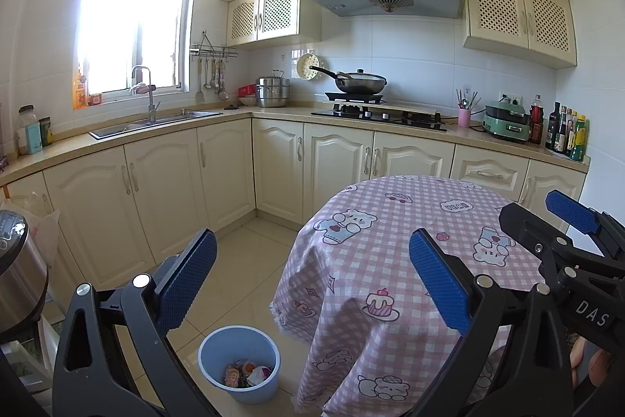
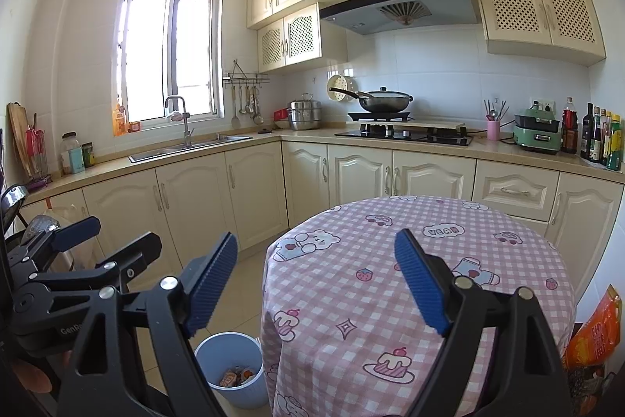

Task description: Collect trash

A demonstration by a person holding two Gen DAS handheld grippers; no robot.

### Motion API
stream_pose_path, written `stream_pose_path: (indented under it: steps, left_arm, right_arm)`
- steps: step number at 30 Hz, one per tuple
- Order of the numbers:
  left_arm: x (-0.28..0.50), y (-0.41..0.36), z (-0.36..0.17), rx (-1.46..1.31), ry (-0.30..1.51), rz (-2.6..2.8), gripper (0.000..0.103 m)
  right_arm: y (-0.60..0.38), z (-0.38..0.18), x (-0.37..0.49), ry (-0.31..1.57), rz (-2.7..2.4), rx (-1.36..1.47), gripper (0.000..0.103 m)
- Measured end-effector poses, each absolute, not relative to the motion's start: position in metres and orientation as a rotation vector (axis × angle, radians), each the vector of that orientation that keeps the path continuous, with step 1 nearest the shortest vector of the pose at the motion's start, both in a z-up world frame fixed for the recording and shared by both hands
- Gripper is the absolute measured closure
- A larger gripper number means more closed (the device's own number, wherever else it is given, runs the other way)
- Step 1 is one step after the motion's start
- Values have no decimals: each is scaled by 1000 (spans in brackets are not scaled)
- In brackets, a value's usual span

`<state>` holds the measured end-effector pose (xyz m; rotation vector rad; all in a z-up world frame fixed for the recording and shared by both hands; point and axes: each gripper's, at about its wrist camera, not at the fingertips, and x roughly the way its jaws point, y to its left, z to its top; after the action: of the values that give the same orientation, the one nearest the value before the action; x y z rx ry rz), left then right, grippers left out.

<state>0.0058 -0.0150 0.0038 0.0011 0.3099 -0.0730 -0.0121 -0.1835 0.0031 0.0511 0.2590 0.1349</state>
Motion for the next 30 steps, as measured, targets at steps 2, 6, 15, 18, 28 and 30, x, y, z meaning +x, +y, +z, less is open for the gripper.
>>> stream_pose_path:
  steps: [2, 6, 15, 18, 28, 30]
  left_arm:
    - [6, -15, 4, 3, 311, -71, 8]
    - [7, -16, 3, 3, 312, -69, 8]
    - [7, -16, 3, 3, 313, -70, 8]
    - [7, -16, 3, 2, 313, -69, 8]
    - [8, -17, 4, 2, 313, -69, 8]
    - [8, -17, 4, 3, 314, -69, 8]
  right_arm:
    - [-183, 3, -12, 259, 134, 51, 22]
    - [-184, 3, -12, 260, 136, 50, 22]
    - [-184, 3, -11, 261, 137, 50, 22]
    - [-184, 3, -12, 259, 136, 49, 22]
    - [-186, 2, -9, 259, 137, 49, 22]
    - [-186, 2, -8, 259, 136, 49, 22]
